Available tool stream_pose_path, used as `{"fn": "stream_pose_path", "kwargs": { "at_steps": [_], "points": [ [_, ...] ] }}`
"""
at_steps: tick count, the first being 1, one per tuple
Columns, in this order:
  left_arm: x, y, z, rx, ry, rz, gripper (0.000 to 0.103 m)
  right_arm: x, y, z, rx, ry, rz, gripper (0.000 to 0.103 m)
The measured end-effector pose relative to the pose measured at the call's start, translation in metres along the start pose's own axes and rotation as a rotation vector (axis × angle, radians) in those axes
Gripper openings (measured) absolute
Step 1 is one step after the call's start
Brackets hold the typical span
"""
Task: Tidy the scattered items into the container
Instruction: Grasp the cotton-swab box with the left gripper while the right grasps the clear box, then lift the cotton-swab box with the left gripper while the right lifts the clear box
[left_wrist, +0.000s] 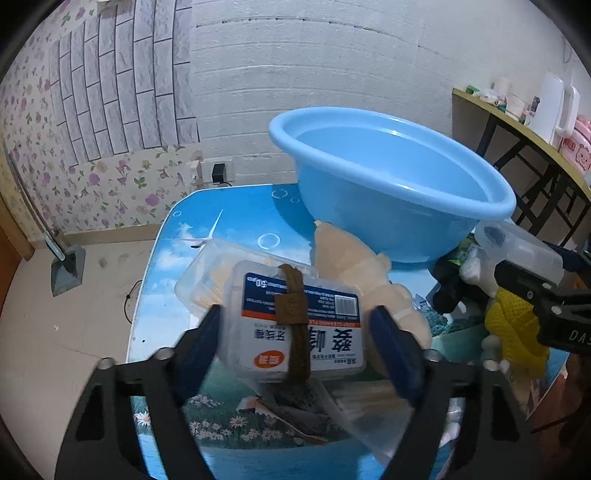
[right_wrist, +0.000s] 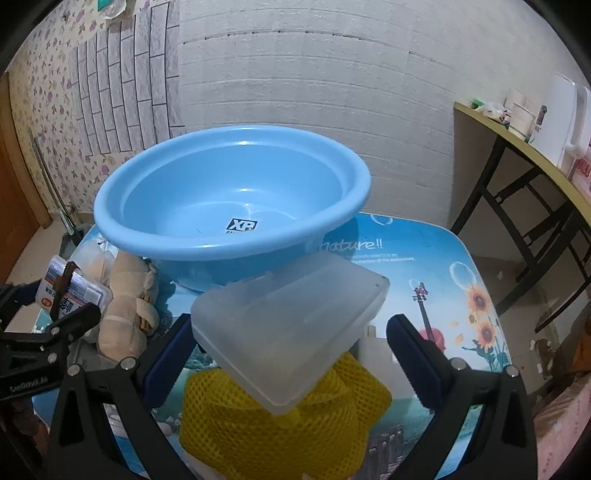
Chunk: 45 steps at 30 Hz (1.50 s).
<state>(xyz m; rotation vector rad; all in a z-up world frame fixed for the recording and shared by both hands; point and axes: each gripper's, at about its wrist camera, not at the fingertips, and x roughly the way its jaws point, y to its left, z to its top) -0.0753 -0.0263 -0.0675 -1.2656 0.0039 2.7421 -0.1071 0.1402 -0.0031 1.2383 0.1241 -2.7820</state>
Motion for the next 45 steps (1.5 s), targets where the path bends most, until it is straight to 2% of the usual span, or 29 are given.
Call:
{"fn": "stream_pose_path", "kwargs": {
  "at_steps": [3, 8, 11, 20, 29, 45],
  "points": [
    [-0.005, -0.002, -0.001, 0.006, -0.008, 0.006, 0.065, 0.001, -0.002, -0.004, -0.017, 0.011, 0.029, 0.080],
    [-0.017, -0.003, -0.001, -0.005, -0.023, -0.006, 0.051, -0.003, -0.012, -0.007, 0.004, 0.015, 0.074, 0.075],
    [-0.023, -0.006, -0.001, -0.002, -0.030, -0.009, 0.049, -0.006, -0.019, -0.009, 0.020, 0.011, 0.092, 0.072],
    [-0.044, -0.030, -0.002, 0.043, -0.047, -0.035, 0.049, -0.020, -0.037, -0.017, 0.045, -0.014, 0.142, 0.069],
    [-0.058, -0.060, -0.006, 0.109, -0.061, -0.073, 0.048, -0.040, -0.048, -0.025, 0.013, -0.062, 0.245, 0.068],
    [-0.063, -0.058, -0.014, 0.156, -0.080, -0.026, 0.050, -0.058, -0.046, -0.042, -0.121, -0.079, 0.325, 0.067]
  ]
}}
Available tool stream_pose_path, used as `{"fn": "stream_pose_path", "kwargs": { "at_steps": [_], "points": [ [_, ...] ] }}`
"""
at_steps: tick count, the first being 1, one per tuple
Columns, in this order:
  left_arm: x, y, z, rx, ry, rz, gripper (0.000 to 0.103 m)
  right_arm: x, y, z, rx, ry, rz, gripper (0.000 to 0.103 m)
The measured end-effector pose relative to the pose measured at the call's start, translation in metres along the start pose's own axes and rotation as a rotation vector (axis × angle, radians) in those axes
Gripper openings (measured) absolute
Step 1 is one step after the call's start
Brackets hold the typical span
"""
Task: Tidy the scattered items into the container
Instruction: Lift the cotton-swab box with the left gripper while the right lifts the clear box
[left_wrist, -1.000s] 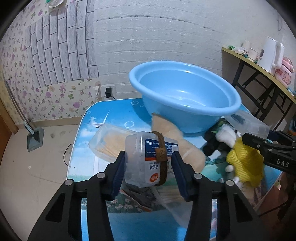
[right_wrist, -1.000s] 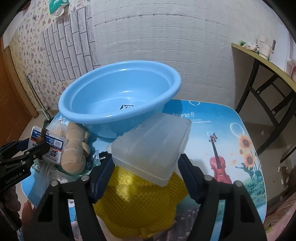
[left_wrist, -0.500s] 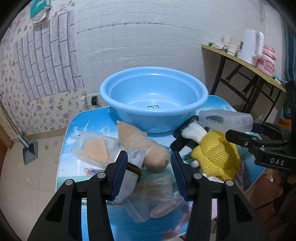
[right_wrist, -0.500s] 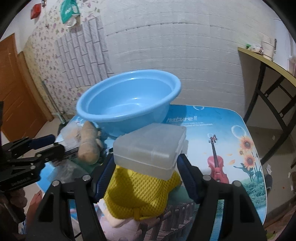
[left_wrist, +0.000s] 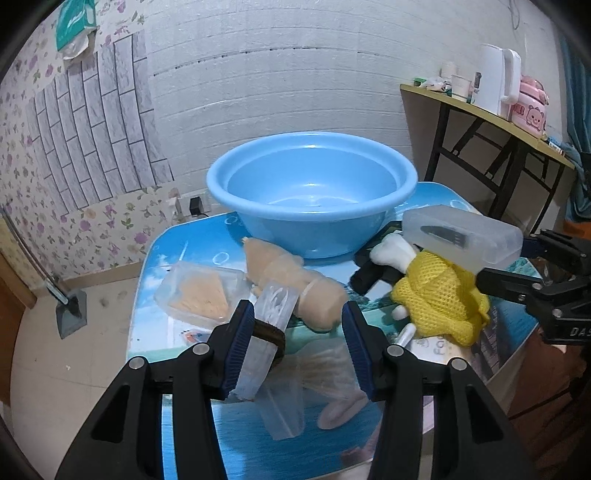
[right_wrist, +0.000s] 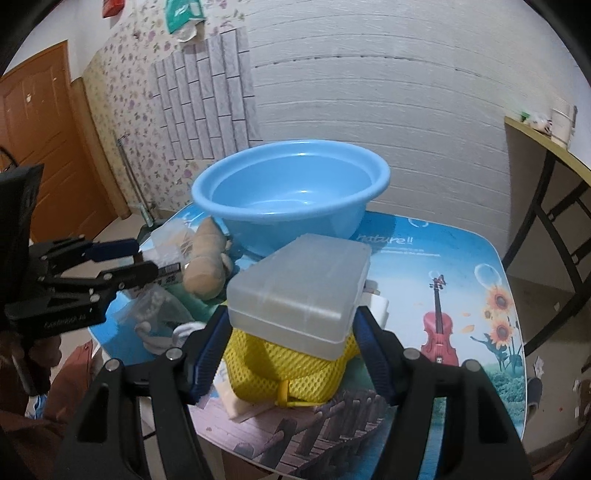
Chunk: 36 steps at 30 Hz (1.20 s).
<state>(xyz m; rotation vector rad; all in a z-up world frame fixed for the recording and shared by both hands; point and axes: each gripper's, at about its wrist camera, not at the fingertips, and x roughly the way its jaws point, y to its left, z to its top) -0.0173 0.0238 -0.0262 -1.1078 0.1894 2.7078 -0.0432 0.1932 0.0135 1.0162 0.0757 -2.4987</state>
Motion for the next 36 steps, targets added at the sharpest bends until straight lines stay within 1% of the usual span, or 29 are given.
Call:
{"fn": "stream_pose_path", "kwargs": {
  "at_steps": [2, 7, 11, 13, 15, 19, 22, 23, 25, 28, 30, 32, 33, 36],
  "points": [
    [0.000, 0.004, -0.001, 0.001, -0.003, 0.013, 0.053, 0.001, 0.000, -0.002, -0.007, 0.007, 0.002, 0.067],
    [0.003, 0.015, -0.002, -0.004, -0.013, 0.041, 0.056, 0.004, 0.001, -0.003, -0.031, 0.017, 0.005, 0.066],
    [0.009, 0.023, -0.003, -0.008, -0.008, 0.069, 0.059, 0.007, 0.007, -0.005, -0.072, 0.028, -0.012, 0.065],
    [0.012, 0.028, -0.004, -0.015, -0.005, 0.084, 0.059, 0.010, 0.009, -0.006, -0.082, 0.037, -0.014, 0.063],
    [0.016, 0.033, -0.007, -0.026, 0.001, 0.098, 0.059, 0.013, 0.010, -0.007, -0.083, 0.053, 0.000, 0.057],
    [0.023, 0.041, -0.014, -0.032, 0.021, 0.106, 0.059, 0.015, 0.012, -0.006, -0.088, 0.068, 0.003, 0.057],
    [0.028, 0.045, -0.021, -0.027, 0.038, 0.107, 0.060, 0.014, 0.008, -0.006, -0.057, 0.064, 0.010, 0.058],
    [0.029, 0.046, -0.023, -0.027, 0.038, 0.101, 0.063, 0.013, 0.006, -0.005, -0.045, 0.062, 0.005, 0.058],
    [0.031, 0.046, -0.025, -0.024, 0.049, 0.091, 0.065, 0.013, 0.004, -0.003, -0.025, 0.059, -0.012, 0.058],
    [0.035, 0.046, -0.029, -0.006, 0.065, 0.086, 0.068, 0.014, -0.001, 0.002, 0.015, 0.050, -0.037, 0.069],
    [0.037, 0.047, -0.032, 0.004, 0.069, 0.084, 0.072, 0.014, -0.002, 0.007, 0.040, 0.033, -0.067, 0.083],
    [0.038, 0.048, -0.034, 0.006, 0.070, 0.079, 0.074, 0.014, -0.001, 0.012, 0.051, 0.015, -0.094, 0.092],
    [0.039, 0.049, -0.034, 0.005, 0.071, 0.075, 0.074, 0.015, 0.001, 0.015, 0.052, 0.014, -0.105, 0.095],
    [0.041, 0.053, -0.034, 0.002, 0.066, 0.066, 0.074, 0.023, 0.004, 0.022, 0.057, 0.023, -0.145, 0.097]
  ]
}}
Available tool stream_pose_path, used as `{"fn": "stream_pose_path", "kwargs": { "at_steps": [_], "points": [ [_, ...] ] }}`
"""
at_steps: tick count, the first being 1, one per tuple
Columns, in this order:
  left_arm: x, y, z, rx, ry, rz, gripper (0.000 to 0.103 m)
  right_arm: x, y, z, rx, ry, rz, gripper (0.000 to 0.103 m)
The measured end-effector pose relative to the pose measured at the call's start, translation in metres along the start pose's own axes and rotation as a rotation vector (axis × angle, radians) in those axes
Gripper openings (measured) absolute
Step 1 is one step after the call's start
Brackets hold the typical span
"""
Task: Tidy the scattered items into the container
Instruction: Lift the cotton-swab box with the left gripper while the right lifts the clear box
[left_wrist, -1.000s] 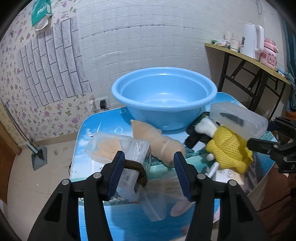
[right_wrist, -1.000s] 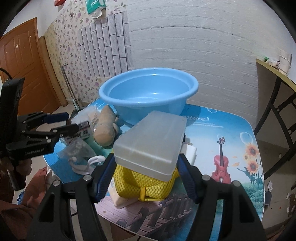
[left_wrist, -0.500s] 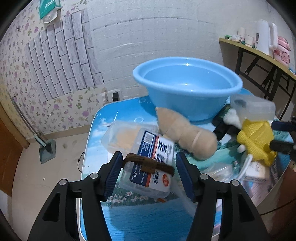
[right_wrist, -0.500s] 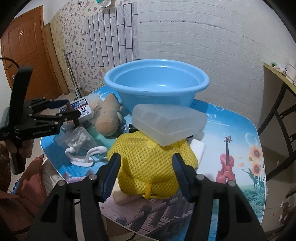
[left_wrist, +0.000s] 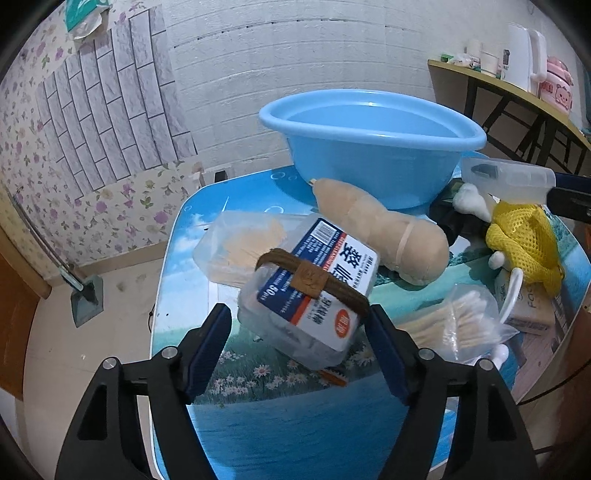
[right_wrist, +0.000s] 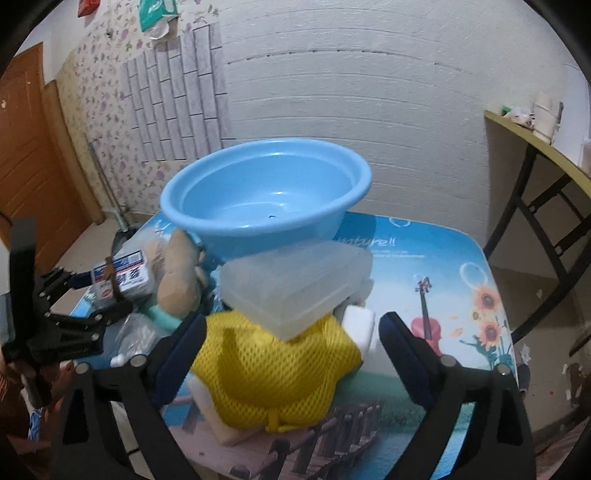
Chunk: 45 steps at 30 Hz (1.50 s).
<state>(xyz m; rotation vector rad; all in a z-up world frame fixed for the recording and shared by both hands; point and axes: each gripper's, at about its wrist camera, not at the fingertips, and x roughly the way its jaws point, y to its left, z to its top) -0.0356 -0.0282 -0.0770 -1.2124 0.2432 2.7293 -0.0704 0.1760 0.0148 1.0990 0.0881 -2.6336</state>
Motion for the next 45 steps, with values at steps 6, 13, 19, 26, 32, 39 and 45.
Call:
{"fn": "stream_pose_path", "kwargs": {
  "at_steps": [6, 13, 19, 26, 32, 39, 45],
  "points": [
    [0.003, 0.000, 0.003, 0.029, -0.017, -0.024, 0.074, 0.020, 0.008, 0.014, 0.027, 0.047, -0.074, 0.100],
    [0.007, -0.005, 0.006, 0.064, -0.032, -0.055, 0.067, 0.039, 0.017, 0.024, 0.049, 0.083, -0.149, 0.100],
    [0.005, -0.003, 0.007, 0.052, -0.046, -0.054, 0.063, 0.049, 0.017, 0.026, 0.053, 0.103, -0.195, 0.099],
    [-0.004, 0.000, 0.009, 0.013, -0.065, -0.048, 0.063, 0.041, 0.002, 0.021, 0.071, 0.099, -0.160, 0.072],
    [-0.014, 0.001, 0.011, -0.024, -0.070, -0.020, 0.063, 0.022, -0.018, 0.012, 0.111, 0.075, -0.092, 0.063],
    [-0.027, 0.000, 0.017, -0.054, -0.082, 0.010, 0.063, 0.001, -0.034, 0.002, 0.123, 0.044, -0.045, 0.061],
    [-0.039, -0.004, 0.020, -0.069, -0.092, 0.018, 0.063, -0.020, -0.046, 0.000, 0.142, -0.009, 0.010, 0.060]
  ]
}}
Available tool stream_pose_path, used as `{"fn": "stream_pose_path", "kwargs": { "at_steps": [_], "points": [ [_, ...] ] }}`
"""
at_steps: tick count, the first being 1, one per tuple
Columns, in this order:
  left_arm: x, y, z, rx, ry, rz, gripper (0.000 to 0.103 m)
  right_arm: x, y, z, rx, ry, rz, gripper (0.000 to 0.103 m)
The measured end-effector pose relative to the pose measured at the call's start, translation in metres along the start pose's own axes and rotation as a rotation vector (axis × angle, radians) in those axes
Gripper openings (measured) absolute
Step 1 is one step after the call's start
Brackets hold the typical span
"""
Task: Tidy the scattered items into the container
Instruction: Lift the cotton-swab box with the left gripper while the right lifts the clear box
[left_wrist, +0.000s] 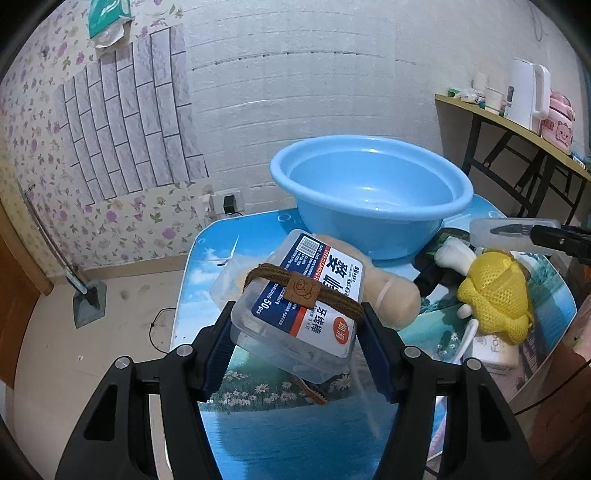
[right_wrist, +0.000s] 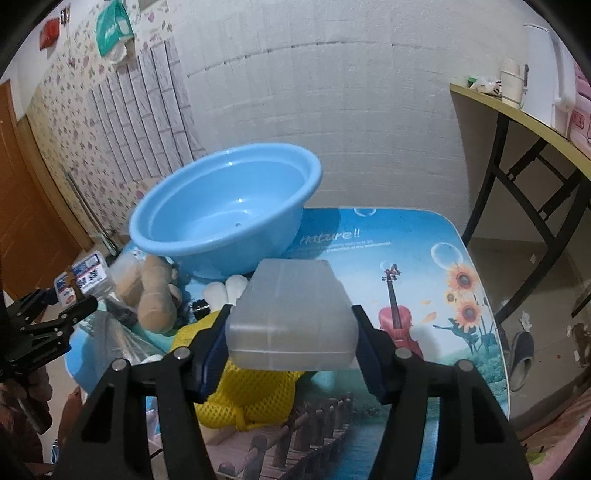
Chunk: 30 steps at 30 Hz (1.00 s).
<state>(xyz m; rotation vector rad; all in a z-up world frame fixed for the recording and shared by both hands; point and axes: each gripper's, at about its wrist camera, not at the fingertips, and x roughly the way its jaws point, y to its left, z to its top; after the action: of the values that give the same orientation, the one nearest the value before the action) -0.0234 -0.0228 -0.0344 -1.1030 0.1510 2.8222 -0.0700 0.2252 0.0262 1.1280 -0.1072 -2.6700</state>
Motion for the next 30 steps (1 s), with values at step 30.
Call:
{"fn": "stream_pose_path", "kwargs": {
  "at_steps": [30],
  "points": [
    [-0.022, 0.006, 0.040, -0.036, -0.075, 0.016, 0.063, -0.045, 0.011, 0.036, -0.034, -0.137, 0.097, 0.060]
  ]
}}
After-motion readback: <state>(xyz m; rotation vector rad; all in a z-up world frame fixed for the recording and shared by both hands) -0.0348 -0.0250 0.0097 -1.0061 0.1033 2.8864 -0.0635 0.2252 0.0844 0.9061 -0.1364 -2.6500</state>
